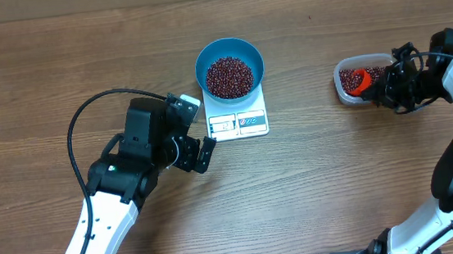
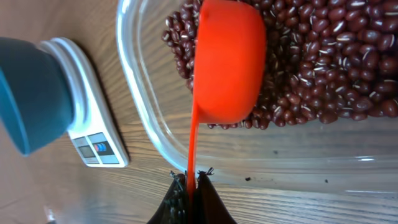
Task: Scoop item into bowl and weigh 150g on scale
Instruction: 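Lift the filled scoop and carry it over the blue bowl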
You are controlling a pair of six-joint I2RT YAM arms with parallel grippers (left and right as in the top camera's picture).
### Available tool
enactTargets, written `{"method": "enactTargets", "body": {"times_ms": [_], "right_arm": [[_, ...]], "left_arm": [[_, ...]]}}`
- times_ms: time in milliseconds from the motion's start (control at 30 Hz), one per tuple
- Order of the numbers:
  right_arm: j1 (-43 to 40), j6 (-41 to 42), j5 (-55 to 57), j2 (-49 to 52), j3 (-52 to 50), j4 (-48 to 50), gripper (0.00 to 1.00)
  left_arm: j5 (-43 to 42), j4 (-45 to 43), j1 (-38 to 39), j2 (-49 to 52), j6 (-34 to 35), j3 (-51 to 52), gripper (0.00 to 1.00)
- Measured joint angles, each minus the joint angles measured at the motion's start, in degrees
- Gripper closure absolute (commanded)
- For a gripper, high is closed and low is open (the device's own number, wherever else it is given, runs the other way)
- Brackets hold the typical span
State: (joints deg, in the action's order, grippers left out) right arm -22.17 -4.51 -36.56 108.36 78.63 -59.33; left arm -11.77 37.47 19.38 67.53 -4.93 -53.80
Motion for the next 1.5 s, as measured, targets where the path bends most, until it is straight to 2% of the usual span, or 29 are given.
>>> {"method": "enactTargets", "body": {"times_ms": [300,667,1167,1500], "right_arm": [[-5.6,-2.2,-7.9,0.0,0.0,-1.8,0.96],[-11.6,-11.4,-16.4,0.0,0.0,-8.1,0.96],[-11.1,-21.8,-24.7,0.0,0.4,-15.2,0.96],[-0.9,-21.9,-29.9,0.0,4.9,-14.7,0.96]], "left_arm": [[0.0,0.0,0.0,0.0,0.0,0.0,0.01],[0.0,0.0,0.0,0.0,0.0,0.0,0.01],[0.0,0.0,0.0,0.0,0.0,0.0,0.0],[0.0,0.0,0.0,0.0,0.0,0.0,0.0]]}}
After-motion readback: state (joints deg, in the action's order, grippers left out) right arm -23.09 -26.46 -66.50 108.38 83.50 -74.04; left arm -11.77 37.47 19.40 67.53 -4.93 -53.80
